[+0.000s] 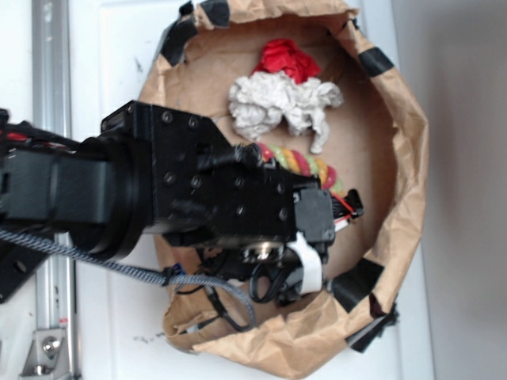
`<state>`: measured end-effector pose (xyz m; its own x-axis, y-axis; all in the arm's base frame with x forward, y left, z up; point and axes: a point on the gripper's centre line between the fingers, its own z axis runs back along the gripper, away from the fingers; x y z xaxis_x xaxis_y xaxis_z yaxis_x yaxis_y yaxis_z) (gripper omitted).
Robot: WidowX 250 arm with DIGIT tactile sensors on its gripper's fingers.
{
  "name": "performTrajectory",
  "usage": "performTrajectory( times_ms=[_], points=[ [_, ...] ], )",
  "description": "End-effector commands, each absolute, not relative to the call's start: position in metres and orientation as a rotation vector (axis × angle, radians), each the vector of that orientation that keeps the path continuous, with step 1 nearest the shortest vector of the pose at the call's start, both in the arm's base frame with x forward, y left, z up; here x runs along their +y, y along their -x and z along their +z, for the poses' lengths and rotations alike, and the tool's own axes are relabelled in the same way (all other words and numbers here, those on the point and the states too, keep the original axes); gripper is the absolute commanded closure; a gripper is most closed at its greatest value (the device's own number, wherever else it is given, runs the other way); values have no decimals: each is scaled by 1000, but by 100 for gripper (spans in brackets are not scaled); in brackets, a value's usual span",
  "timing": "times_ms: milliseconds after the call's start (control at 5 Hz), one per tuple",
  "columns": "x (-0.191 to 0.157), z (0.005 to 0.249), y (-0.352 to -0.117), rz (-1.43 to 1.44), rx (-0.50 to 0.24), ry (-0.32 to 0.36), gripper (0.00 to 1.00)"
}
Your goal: Grab the black box.
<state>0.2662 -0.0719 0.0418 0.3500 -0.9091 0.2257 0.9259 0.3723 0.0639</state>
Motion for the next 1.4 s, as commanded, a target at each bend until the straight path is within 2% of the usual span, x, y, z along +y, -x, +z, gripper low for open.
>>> performTrajectory(
  times_ms=[0, 200, 600, 800, 1000, 1200],
  points=[
    [-98, 53, -270, -1303, -327, 166, 0],
    [-111, 54, -270, -1380, -339, 120, 0],
    [-138, 27, -276, -1428, -289, 110, 0],
    [-140, 22, -268, -1410, -238, 106, 100],
    [-111, 54, -256, -1311, -254, 56, 100],
    [-69, 103, -239, -1077, -256, -66, 100]
  ],
)
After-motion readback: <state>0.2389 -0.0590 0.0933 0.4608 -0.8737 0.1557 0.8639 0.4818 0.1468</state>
